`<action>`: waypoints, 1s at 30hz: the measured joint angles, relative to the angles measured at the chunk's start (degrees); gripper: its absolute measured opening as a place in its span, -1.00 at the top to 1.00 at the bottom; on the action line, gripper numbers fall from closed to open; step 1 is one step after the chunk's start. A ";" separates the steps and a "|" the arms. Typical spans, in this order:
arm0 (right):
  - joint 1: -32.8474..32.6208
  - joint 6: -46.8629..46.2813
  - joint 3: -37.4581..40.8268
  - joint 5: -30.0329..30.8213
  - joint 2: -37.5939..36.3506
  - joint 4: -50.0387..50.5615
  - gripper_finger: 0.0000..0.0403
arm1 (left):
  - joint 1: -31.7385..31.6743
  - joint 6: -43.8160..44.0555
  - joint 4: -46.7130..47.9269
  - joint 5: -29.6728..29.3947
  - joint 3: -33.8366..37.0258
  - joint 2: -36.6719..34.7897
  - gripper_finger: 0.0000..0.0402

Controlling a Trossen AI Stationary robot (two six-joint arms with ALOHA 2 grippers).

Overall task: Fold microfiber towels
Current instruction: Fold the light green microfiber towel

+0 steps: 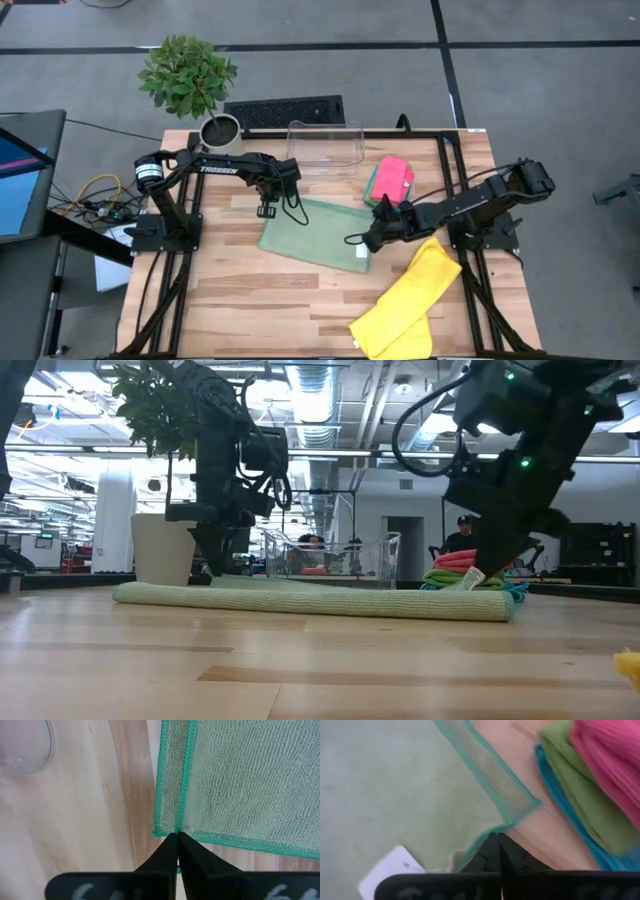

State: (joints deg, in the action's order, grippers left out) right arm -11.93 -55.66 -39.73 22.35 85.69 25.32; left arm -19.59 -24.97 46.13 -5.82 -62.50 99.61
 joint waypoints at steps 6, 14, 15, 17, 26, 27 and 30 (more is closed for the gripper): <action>3.00 3.66 0.52 -1.20 0.00 -3.09 0.89 | 0.00 0.00 0.32 -1.04 0.00 0.00 1.00; 5.73 7.28 0.55 -0.87 0.24 -3.40 0.96 | 0.00 0.26 0.96 -1.09 0.00 -0.02 1.00; 6.27 7.87 0.55 -0.95 0.57 -4.24 0.95 | 0.00 0.26 0.96 -1.06 0.00 -0.02 1.00; 7.53 8.76 0.55 -1.26 1.03 -4.69 0.92 | 0.09 0.38 0.98 -0.98 0.00 -0.02 1.00; 8.98 10.75 0.32 -1.51 7.72 -9.82 0.93 | 0.11 1.29 0.96 -0.90 0.00 -0.02 1.00; 9.09 10.74 0.23 -1.51 8.24 -10.71 0.92 | 0.11 1.29 0.96 -0.90 0.00 -0.02 1.00; 9.09 10.82 0.22 -1.46 9.28 -11.80 0.91 | 0.11 1.29 1.01 -0.95 0.00 -0.02 1.00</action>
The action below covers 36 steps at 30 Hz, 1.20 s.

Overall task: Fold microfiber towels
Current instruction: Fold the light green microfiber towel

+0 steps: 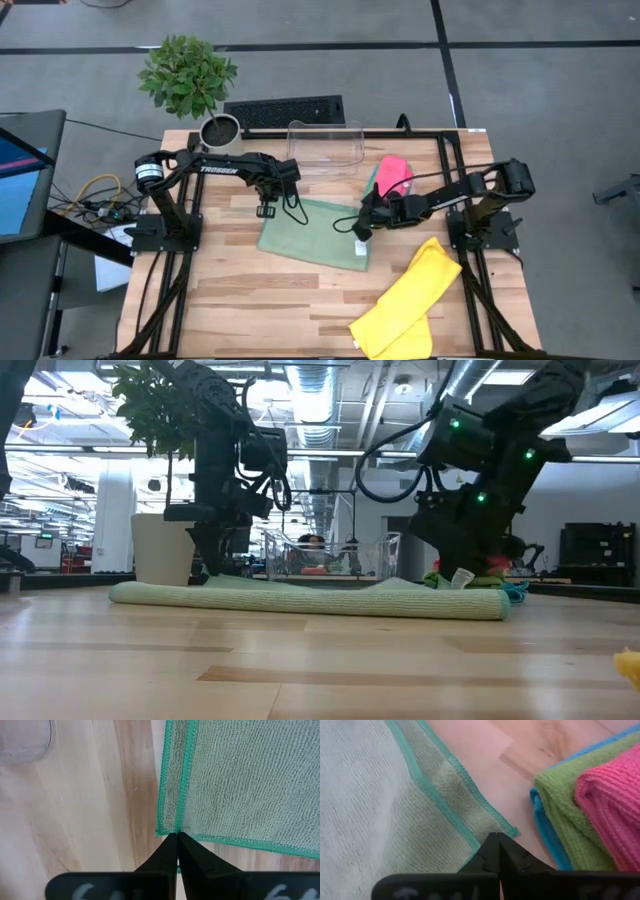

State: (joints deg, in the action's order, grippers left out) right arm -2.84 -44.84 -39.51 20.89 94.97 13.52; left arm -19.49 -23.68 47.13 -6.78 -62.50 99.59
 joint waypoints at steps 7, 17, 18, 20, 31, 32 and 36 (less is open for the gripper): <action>-1.34 -1.04 0.03 -0.51 -0.45 2.14 0.93 | -0.28 0.46 4.26 -7.62 0.00 0.00 1.00; -1.96 -1.59 0.09 -0.95 -0.43 2.46 0.93 | -0.76 -1.02 1.92 -7.59 0.00 0.00 1.00; -1.96 -1.47 0.09 -1.06 -0.43 2.42 0.93 | -0.76 -1.16 1.07 -7.59 0.00 0.00 1.00; -1.96 -1.40 0.11 -1.10 -0.43 2.42 0.92 | -0.76 -1.24 -1.41 -7.59 0.00 0.00 1.00; -2.81 -1.19 0.13 -1.27 -0.36 2.53 0.90 | -3.77 -0.73 -3.24 -8.02 0.00 -0.02 1.00; -2.81 -1.15 0.13 -1.19 -0.37 2.53 0.89 | -4.01 -0.31 -3.28 -7.50 0.00 -0.02 1.00; -3.59 0.31 0.44 -1.21 -2.79 3.69 0.87 | -4.31 0.42 -3.57 -3.36 0.00 -0.02 1.00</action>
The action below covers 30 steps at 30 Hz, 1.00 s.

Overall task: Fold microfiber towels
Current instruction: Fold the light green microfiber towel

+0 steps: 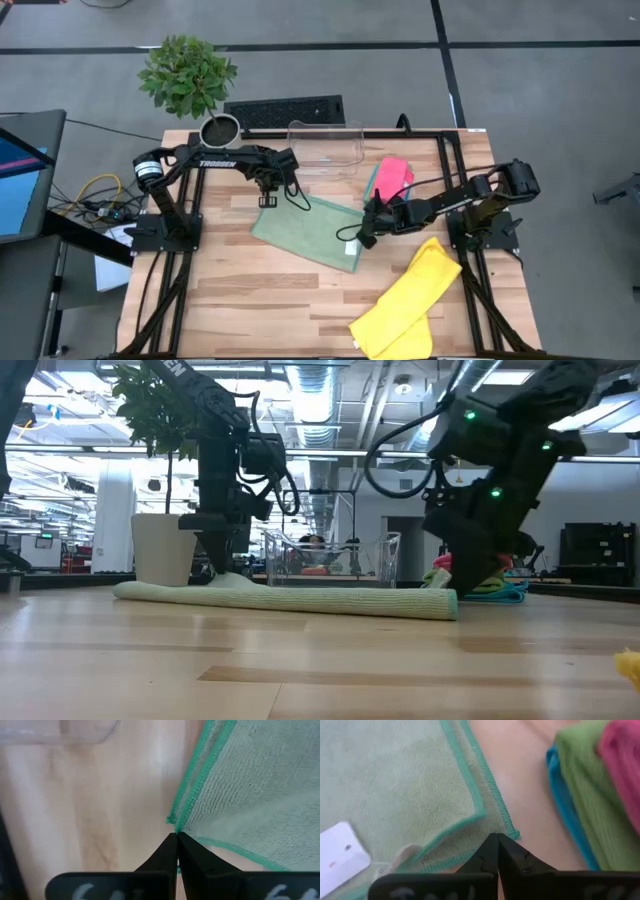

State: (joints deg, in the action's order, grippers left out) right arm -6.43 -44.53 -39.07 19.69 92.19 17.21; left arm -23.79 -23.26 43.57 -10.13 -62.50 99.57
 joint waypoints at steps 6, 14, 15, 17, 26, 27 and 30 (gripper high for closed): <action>0.04 1.01 -0.28 0.16 -7.36 3.20 0.80 | 0.06 0.30 -4.11 0.39 0.00 0.72 1.00; -3.23 -3.47 -0.33 0.60 -10.42 2.75 0.46 | 0.00 0.09 -4.43 -0.33 0.00 3.87 1.00; -3.60 -4.46 -0.36 0.63 -10.23 2.57 0.40 | -0.04 0.02 -4.47 -0.50 0.00 4.37 1.00; -4.03 -6.61 -0.41 0.78 -9.28 2.50 0.26 | -0.04 -0.01 -4.52 -0.81 -0.02 5.19 1.00; -3.10 -10.01 -0.45 1.05 -4.60 -0.44 -0.10 | -0.04 -0.08 -4.13 -1.13 -0.09 5.38 1.00; -2.77 -10.06 -0.46 1.04 -4.61 -0.41 -0.09 | -0.04 -0.05 -4.08 -1.13 -0.09 5.38 1.00; -1.68 -10.00 -0.48 -0.15 -4.62 -0.45 0.00 | -0.04 -0.07 -4.10 -1.20 -0.07 5.35 1.00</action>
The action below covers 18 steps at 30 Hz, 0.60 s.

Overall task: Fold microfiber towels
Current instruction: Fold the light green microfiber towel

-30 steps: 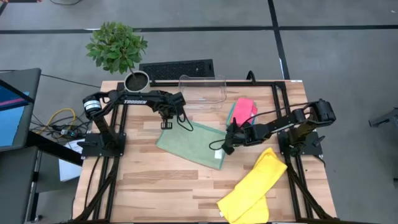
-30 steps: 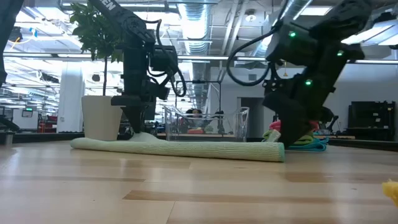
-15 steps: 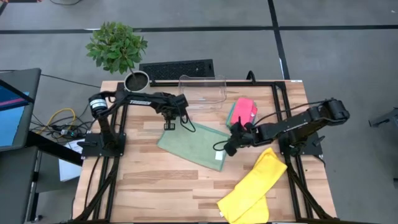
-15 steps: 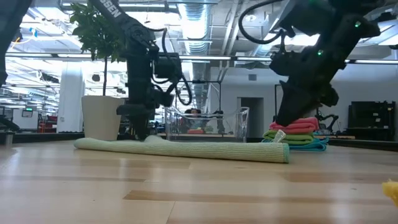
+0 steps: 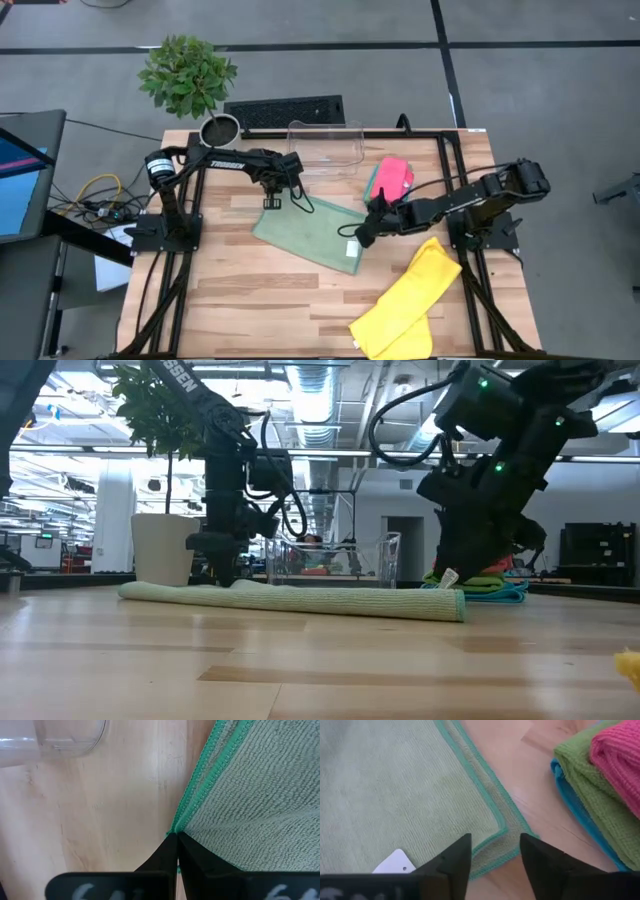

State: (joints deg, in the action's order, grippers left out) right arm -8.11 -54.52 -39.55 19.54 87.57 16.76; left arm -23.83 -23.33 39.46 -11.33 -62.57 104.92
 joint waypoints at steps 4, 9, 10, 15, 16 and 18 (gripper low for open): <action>0.77 0.91 -0.02 -0.65 0.00 -0.14 0.25 | 0.00 0.00 0.00 0.00 0.00 0.00 1.00; 1.29 0.94 -0.02 -1.02 0.00 -0.14 0.49 | 0.00 0.02 0.00 0.00 0.00 0.00 1.00; 1.52 0.94 -0.03 -1.08 0.00 -0.14 0.51 | 0.00 0.07 0.01 0.00 0.00 0.00 1.00; 1.97 1.01 -0.04 -1.66 -0.02 -0.14 0.57 | 0.00 0.10 0.00 0.00 0.04 -0.02 1.00; 1.98 1.01 -0.05 -1.62 -0.02 -0.14 0.62 | 0.00 0.15 0.01 0.02 0.04 -0.02 1.00; 1.94 1.41 -0.07 -1.55 -0.06 -0.13 0.76 | 0.02 0.20 0.02 0.00 0.04 -0.02 1.00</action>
State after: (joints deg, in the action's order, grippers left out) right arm -6.17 -53.11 -39.62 17.99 87.51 16.63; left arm -23.81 -23.13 39.49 -11.33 -62.52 104.90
